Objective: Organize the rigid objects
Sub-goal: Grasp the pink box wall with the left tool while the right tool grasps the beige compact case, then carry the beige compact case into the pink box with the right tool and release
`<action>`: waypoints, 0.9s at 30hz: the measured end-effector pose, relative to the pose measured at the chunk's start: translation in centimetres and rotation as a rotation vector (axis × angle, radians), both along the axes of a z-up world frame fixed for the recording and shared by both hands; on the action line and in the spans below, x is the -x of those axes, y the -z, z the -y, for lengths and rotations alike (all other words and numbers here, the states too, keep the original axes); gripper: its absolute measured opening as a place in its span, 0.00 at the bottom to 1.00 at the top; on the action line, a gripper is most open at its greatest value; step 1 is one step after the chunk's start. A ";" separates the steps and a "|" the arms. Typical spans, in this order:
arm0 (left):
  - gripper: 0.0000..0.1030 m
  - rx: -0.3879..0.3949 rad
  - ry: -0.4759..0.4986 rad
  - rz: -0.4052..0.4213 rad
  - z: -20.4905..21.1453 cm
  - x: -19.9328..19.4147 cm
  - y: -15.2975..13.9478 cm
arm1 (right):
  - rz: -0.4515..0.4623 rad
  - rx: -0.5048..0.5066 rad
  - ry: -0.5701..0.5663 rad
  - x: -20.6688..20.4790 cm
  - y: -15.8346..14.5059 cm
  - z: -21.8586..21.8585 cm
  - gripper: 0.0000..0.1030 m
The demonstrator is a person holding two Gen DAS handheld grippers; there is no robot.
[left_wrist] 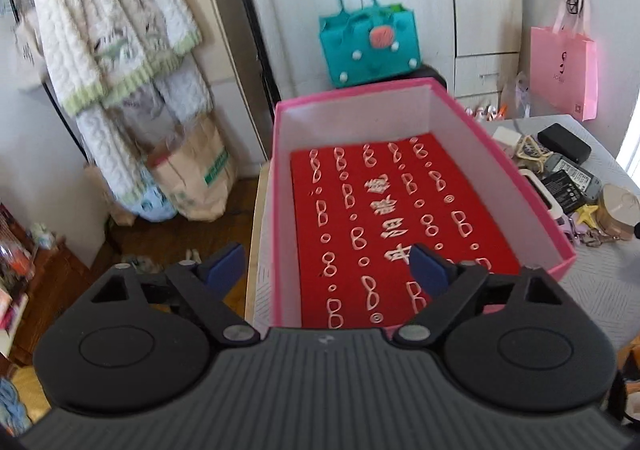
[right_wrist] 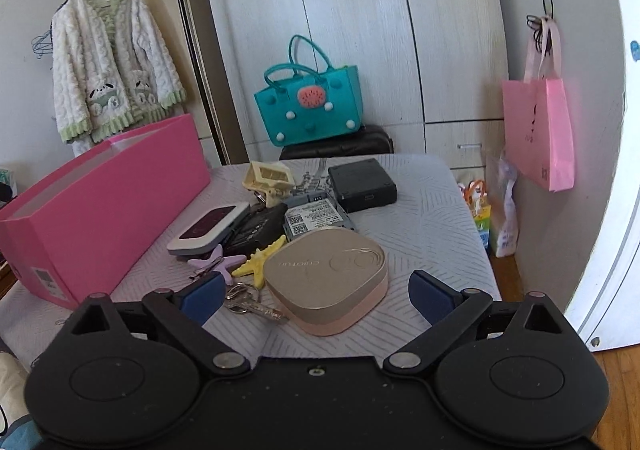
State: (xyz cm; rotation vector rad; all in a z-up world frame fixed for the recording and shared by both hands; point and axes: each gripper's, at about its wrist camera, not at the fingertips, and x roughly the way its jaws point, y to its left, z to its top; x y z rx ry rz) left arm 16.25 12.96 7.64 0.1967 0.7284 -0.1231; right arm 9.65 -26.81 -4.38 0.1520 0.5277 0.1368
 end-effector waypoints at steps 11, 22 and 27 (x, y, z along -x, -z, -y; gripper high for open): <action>0.70 -0.093 -0.134 0.036 -1.9 -6.1 3.1 | -0.116 0.092 0.028 -4.3 1.5 -1.5 0.94; 0.21 0.004 -0.066 -0.076 -3.7 -10.5 2.0 | -0.120 0.218 -0.009 -6.0 1.3 -2.2 0.91; 0.23 -0.023 -0.078 -0.122 -3.1 -12.8 3.4 | -0.127 0.170 -0.033 -6.1 1.0 -1.8 0.84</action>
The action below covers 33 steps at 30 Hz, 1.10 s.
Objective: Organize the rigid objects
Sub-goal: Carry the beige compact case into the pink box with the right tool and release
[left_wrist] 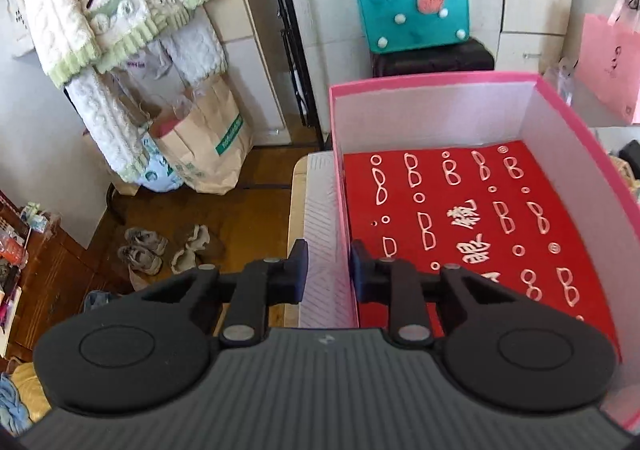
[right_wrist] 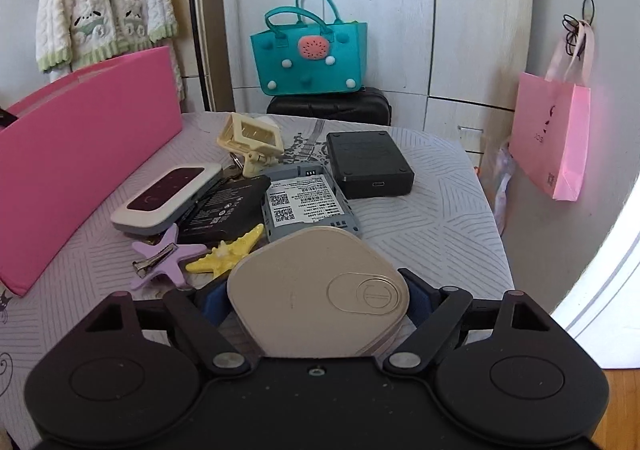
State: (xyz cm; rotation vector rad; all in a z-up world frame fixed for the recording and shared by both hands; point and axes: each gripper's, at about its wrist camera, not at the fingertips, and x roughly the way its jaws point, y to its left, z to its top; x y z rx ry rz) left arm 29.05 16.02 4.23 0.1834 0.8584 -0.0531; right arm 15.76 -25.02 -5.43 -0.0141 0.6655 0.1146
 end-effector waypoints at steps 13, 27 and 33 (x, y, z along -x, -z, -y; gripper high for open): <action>0.06 -0.099 0.066 0.059 2.1 0.0 0.6 | 0.068 -0.017 -0.014 1.4 -1.1 0.7 0.84; 0.05 -0.176 0.114 0.157 3.5 0.6 0.1 | 0.132 -0.058 -0.051 2.5 -2.7 0.6 0.84; 0.05 -0.135 0.162 0.151 4.2 0.7 0.0 | 0.152 -0.018 -0.071 3.2 -4.8 -1.0 0.84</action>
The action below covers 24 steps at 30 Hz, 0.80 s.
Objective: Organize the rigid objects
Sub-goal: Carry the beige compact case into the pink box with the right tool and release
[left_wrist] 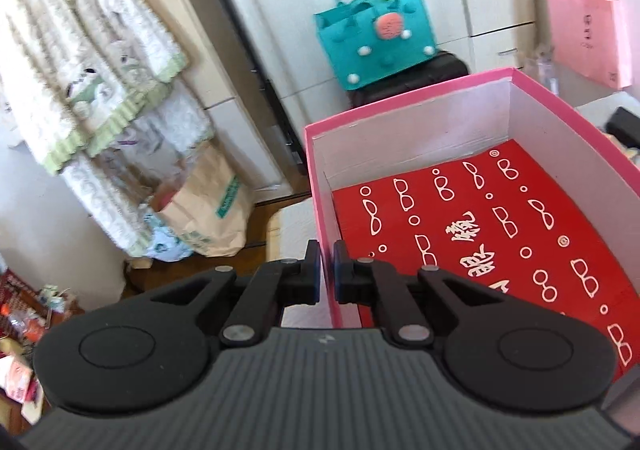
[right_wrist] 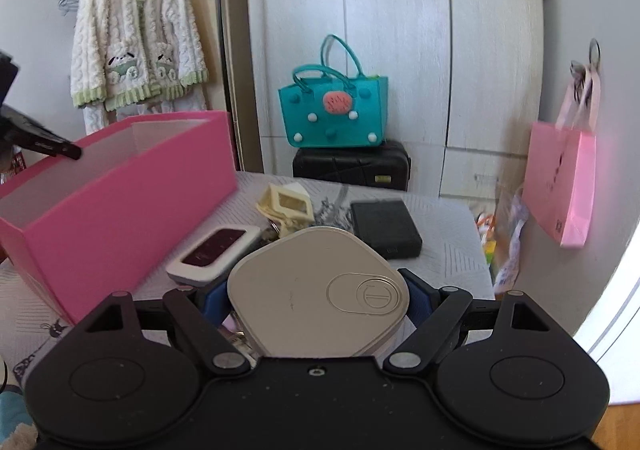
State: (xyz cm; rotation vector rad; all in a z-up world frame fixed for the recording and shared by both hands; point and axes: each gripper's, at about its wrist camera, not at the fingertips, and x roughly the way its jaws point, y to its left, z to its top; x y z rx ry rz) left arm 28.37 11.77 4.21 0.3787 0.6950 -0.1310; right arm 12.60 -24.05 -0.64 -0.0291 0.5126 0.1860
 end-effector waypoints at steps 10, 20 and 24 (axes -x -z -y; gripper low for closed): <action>0.06 0.031 -0.025 0.057 0.1 1.1 0.5 | 0.001 -0.042 -0.184 -1.5 -7.2 -5.4 0.84; 0.05 0.115 -0.034 0.052 -0.8 1.1 0.3 | -0.250 -0.147 -0.372 -10.0 -11.5 -16.0 0.84; 0.05 0.145 -0.028 0.052 -1.1 1.0 0.4 | -0.406 -0.171 -0.353 -15.0 -10.1 -19.5 0.84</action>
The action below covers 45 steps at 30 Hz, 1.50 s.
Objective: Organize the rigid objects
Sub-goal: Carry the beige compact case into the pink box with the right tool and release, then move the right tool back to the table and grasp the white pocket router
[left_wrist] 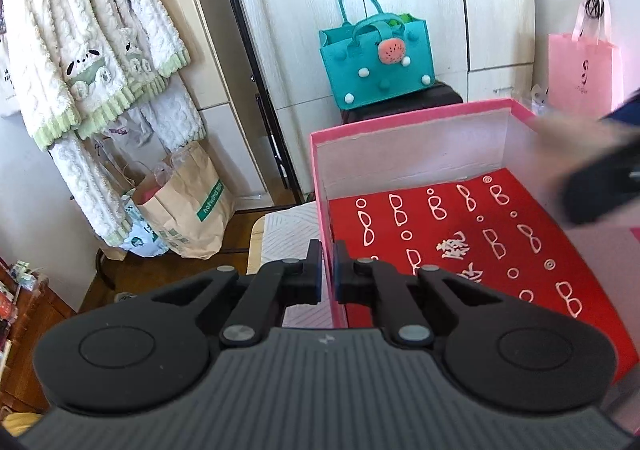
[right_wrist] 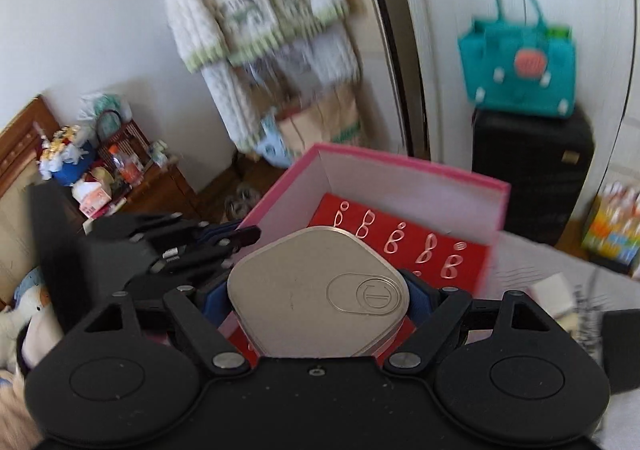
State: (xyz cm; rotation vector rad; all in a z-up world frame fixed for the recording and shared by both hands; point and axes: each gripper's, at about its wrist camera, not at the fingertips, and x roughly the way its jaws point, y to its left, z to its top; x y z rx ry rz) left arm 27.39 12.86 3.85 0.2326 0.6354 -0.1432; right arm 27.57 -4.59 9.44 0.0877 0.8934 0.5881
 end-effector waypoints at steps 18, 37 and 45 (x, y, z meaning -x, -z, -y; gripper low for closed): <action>0.06 0.075 0.010 -0.029 -0.8 -0.5 0.3 | -0.212 0.057 0.063 -10.9 9.1 -6.7 0.84; 0.06 0.038 0.006 -0.045 -0.4 -0.7 0.3 | -0.126 -0.040 0.052 -8.4 2.1 -1.6 0.87; 0.06 0.036 0.008 -0.044 -0.3 -0.6 0.4 | -0.055 -0.059 0.063 -1.4 -1.5 4.8 0.87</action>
